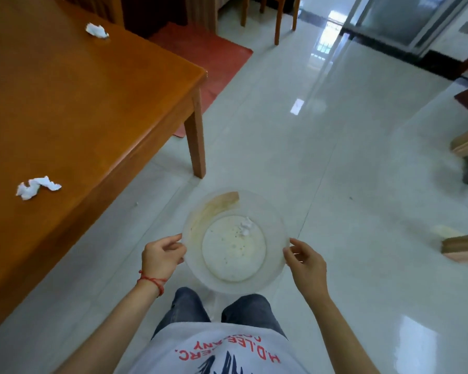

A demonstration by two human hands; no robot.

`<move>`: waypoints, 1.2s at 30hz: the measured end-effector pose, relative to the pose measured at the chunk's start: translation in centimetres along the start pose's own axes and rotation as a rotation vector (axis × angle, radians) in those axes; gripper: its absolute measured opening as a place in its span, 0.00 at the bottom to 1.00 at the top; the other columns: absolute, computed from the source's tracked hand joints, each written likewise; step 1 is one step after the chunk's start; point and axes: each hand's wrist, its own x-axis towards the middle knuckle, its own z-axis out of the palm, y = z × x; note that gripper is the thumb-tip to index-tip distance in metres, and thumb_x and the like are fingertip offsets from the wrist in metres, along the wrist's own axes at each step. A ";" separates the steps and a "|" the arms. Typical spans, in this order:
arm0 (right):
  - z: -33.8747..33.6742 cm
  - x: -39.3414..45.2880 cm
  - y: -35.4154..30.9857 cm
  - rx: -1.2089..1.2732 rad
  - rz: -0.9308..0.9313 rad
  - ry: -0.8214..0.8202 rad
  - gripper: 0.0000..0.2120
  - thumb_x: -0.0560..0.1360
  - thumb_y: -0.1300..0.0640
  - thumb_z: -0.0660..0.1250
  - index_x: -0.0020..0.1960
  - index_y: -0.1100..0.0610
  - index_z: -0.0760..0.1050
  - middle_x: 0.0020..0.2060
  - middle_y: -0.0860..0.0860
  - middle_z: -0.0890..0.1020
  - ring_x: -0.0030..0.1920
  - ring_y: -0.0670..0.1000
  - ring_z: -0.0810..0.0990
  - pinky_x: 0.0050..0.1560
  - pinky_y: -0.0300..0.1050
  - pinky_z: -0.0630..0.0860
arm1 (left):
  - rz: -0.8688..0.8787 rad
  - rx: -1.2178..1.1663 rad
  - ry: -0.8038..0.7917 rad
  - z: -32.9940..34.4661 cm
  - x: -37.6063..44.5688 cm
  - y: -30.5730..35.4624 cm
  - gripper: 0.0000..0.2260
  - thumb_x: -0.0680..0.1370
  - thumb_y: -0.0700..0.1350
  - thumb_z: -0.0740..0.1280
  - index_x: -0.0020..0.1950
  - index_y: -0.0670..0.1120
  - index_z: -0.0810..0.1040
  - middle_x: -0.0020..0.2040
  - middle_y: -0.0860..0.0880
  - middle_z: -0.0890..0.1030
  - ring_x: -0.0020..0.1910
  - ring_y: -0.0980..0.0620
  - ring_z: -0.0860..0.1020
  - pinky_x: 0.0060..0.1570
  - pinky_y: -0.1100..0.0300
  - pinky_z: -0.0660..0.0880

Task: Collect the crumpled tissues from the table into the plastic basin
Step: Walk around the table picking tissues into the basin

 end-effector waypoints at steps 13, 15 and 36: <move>3.0 10.7 -7.2 -0.270 -0.301 -0.507 0.14 0.74 0.57 0.65 0.59 0.57 0.76 0.38 0.49 0.81 0.40 0.45 0.79 0.42 0.34 0.72 | -0.196 -0.347 0.474 1.2 -3.5 -2.6 0.17 0.71 0.32 0.68 0.59 0.35 0.75 0.46 0.41 0.80 0.40 0.47 0.78 0.33 0.70 0.78; 4.4 10.9 -7.9 -0.314 -0.346 -0.568 0.14 0.74 0.57 0.65 0.59 0.57 0.76 0.38 0.50 0.81 0.40 0.47 0.80 0.42 0.34 0.72 | -0.214 -0.369 0.533 0.7 -4.3 -3.0 0.17 0.71 0.32 0.68 0.60 0.35 0.75 0.47 0.40 0.80 0.41 0.47 0.78 0.33 0.70 0.78; 20.0 8.2 -14.4 -0.526 -0.546 -0.859 0.14 0.75 0.56 0.64 0.59 0.55 0.75 0.36 0.46 0.80 0.38 0.41 0.78 0.39 0.29 0.70 | -0.326 -0.483 0.784 -8.3 -4.8 -7.4 0.19 0.66 0.37 0.71 0.58 0.40 0.78 0.32 0.55 0.81 0.38 0.52 0.78 0.40 0.61 0.81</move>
